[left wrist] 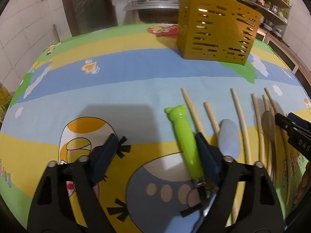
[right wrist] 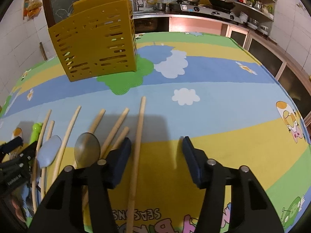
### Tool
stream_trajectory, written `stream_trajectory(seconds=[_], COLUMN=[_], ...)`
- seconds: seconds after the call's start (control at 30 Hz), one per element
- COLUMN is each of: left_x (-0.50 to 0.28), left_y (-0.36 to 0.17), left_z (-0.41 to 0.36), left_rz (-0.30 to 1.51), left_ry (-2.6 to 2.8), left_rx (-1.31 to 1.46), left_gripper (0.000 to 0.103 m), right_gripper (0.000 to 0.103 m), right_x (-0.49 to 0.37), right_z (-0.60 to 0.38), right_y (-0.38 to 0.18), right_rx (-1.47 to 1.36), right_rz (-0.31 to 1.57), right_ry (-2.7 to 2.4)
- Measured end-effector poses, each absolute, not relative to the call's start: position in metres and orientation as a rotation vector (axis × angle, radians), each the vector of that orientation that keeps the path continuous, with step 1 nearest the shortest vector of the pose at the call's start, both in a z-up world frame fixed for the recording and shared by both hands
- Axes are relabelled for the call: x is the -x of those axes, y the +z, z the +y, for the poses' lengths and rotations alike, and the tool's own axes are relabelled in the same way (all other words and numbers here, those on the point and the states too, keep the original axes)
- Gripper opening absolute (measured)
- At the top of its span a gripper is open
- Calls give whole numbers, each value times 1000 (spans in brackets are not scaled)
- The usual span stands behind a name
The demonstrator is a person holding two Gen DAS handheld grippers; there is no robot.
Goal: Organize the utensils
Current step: 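Close left tool on the green-handled fork while right tool grasps a wooden chopstick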
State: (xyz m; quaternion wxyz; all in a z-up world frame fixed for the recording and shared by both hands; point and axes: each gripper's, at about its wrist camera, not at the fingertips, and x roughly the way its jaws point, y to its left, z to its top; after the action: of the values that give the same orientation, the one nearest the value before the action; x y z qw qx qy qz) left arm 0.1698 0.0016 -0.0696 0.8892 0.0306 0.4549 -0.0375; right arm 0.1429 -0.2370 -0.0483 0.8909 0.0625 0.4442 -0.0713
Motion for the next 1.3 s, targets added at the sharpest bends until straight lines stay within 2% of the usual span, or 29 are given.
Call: stream_trajectory(seconds=[0.07, 0.13, 0.2, 0.37, 0.5, 0.77, 1.3], left_x=[-169, -170, -172, -180, -181, -176, -133], left_y=[-68, -67, -66, -62, -63, -55, 47], left_z=[-2, -4, -4, -7, -11, -8, 2], left_rz=[951, 956, 962, 991, 985, 956, 556], left_ry=[-87, -93, -94, -99, -91, -118, -120], left_rx=[-67, -60, -51, -31, -56, -27, 28], left_gripper=[62, 57, 51, 18, 18, 14, 14], right_gripper=[45, 31, 28, 16, 7, 6, 6], right_x=[-145, -149, -153, -160, -164, -153, -103], right_z=[-237, -236, -235, -227, -228, -233, -244], right_y=[-47, -45, -46, -47, -48, -38, 54], right_rx=[-142, -156, -155, -146, -162, -191, -233], right_rz=[930, 939, 944, 931, 927, 862, 452], right_ry=[-142, -122, -122, -126, -121, -113, -118])
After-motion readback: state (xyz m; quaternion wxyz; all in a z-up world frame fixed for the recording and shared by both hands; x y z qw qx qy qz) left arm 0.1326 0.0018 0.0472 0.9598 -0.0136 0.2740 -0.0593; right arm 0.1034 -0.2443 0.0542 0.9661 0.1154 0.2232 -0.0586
